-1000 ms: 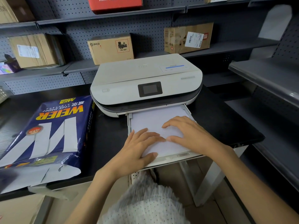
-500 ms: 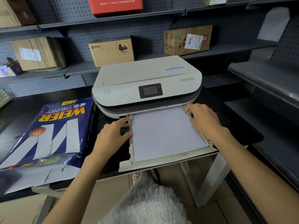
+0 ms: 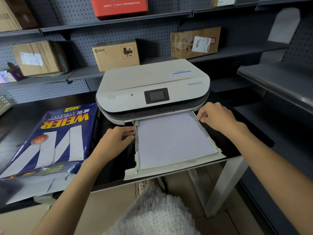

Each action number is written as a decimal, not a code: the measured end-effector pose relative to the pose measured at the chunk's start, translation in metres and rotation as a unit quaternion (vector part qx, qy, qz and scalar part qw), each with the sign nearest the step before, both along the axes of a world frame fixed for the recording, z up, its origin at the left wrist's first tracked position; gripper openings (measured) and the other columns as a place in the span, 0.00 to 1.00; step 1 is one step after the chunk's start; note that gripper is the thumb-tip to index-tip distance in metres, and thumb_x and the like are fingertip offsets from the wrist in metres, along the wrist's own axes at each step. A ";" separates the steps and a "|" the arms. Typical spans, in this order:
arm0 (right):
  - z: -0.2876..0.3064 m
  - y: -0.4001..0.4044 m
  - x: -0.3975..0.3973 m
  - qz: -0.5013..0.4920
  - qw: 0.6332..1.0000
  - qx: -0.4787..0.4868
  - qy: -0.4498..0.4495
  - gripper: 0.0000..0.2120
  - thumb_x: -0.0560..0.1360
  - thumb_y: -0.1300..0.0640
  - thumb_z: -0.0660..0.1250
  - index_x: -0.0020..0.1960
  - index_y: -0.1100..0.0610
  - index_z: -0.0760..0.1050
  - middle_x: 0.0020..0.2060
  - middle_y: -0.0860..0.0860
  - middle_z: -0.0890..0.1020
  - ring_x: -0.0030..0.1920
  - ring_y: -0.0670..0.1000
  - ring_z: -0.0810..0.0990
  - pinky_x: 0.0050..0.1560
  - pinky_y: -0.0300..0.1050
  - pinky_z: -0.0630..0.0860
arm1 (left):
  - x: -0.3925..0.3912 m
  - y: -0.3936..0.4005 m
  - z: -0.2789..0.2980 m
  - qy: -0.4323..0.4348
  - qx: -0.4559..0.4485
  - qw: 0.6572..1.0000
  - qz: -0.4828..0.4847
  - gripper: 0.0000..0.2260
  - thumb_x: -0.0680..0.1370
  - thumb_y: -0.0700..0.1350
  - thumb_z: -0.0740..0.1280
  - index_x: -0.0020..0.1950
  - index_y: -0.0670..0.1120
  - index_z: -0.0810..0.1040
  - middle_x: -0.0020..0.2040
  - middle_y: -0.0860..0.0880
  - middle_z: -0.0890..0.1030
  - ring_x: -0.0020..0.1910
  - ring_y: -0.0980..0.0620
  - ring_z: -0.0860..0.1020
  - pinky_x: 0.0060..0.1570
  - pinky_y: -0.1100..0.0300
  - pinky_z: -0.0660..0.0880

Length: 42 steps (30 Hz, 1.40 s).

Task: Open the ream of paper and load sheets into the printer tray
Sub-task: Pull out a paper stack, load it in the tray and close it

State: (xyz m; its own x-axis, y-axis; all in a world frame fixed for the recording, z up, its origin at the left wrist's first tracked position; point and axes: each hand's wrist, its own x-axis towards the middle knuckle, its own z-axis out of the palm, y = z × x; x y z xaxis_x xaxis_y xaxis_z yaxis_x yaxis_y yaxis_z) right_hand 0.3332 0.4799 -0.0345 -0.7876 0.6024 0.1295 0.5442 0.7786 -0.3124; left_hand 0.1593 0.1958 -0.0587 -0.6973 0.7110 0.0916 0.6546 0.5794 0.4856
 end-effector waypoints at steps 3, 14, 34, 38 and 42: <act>0.004 -0.002 0.000 0.005 1.000 -0.030 0.008 0.12 0.75 0.67 0.65 0.43 0.54 0.85 0.43 0.52 0.85 0.45 0.58 0.83 0.49 0.54 0.81 | 0.004 0.000 0.001 -0.007 0.005 1.000 -0.015 0.17 0.80 0.43 0.64 0.69 0.48 0.76 0.60 0.56 0.82 0.61 0.59 0.79 0.61 0.68 0.69; 0.004 0.004 -0.001 -0.005 0.995 -0.095 0.036 0.14 0.71 0.71 0.68 0.39 0.54 0.87 0.34 0.49 0.83 0.44 0.56 0.84 0.50 0.50 0.82 | -0.009 -0.008 -0.003 -0.087 0.048 0.994 -0.037 0.15 0.81 0.41 0.61 0.65 0.52 0.80 0.57 0.61 0.83 0.60 0.61 0.79 0.67 0.53 0.73; -0.003 0.001 -0.003 -0.025 0.990 -0.115 0.078 0.13 0.71 0.71 0.69 0.39 0.56 0.86 0.33 0.48 0.82 0.43 0.54 0.84 0.49 0.48 0.82 | -0.007 -0.004 -0.009 -0.136 0.105 0.985 -0.029 0.14 0.81 0.39 0.62 0.64 0.49 0.81 0.56 0.58 0.84 0.58 0.65 0.79 0.68 0.59 0.71; -0.004 0.003 -0.005 -0.035 0.989 -0.119 0.078 0.14 0.70 0.72 0.69 0.38 0.55 0.86 0.32 0.48 0.83 0.42 0.54 0.84 0.50 0.50 0.82 | -0.007 -0.003 -0.008 -0.136 0.108 0.984 -0.027 0.14 0.81 0.39 0.62 0.63 0.49 0.81 0.56 0.58 0.84 0.58 0.66 0.79 0.67 0.61 0.71; -0.003 0.002 -0.006 -0.039 0.990 -0.113 0.078 0.14 0.70 0.73 0.68 0.38 0.57 0.87 0.32 0.49 0.83 0.41 0.55 0.84 0.49 0.50 0.83 | -0.006 0.000 -0.008 -0.124 0.103 0.987 -0.021 0.14 0.81 0.40 0.62 0.63 0.49 0.81 0.56 0.58 0.84 0.57 0.67 0.79 0.65 0.65 0.71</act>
